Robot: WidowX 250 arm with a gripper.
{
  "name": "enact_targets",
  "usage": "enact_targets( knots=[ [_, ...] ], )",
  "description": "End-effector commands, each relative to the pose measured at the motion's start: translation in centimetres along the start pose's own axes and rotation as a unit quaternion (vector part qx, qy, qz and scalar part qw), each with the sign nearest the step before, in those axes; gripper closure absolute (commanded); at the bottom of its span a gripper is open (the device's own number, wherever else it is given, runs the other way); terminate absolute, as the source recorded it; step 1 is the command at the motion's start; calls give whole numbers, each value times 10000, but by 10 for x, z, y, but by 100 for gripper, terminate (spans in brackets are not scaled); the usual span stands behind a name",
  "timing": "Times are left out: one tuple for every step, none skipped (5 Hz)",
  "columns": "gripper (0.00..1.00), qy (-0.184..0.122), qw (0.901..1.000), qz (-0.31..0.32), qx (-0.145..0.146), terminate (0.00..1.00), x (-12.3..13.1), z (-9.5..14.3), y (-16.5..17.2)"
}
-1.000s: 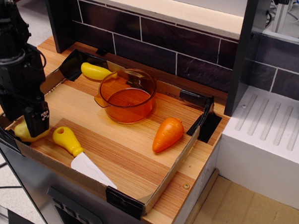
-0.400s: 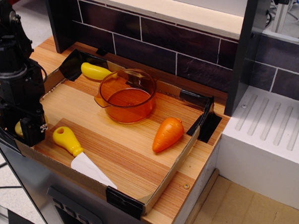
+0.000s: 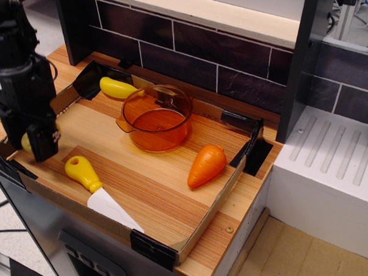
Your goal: Put potato in pot
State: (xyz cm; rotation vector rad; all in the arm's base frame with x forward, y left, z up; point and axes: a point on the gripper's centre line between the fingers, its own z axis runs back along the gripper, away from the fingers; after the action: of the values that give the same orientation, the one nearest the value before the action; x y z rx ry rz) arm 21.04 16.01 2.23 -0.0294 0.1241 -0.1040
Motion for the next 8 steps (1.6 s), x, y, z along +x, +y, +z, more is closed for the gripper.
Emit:
enact_targets(
  knots=[
    [100,-512,9968,616,-23,0,17,79,-27],
    [100,-298,9964,788,-117,0,26,91,-70],
    [100,-130,9963,822,-199,0,38,87,-98],
    [100,-154,9956,919,-80,0,53,77,-114],
    [100,-146,9942,1065,-93,0,71,74,-114],
    [100,-168,9918,1264,-84,0,87,72,-110],
    [100,-160,9901,1392,-44,0,101,69,-103],
    [0,-14,9903,1381,176,0,102,55,-97]
  ],
)
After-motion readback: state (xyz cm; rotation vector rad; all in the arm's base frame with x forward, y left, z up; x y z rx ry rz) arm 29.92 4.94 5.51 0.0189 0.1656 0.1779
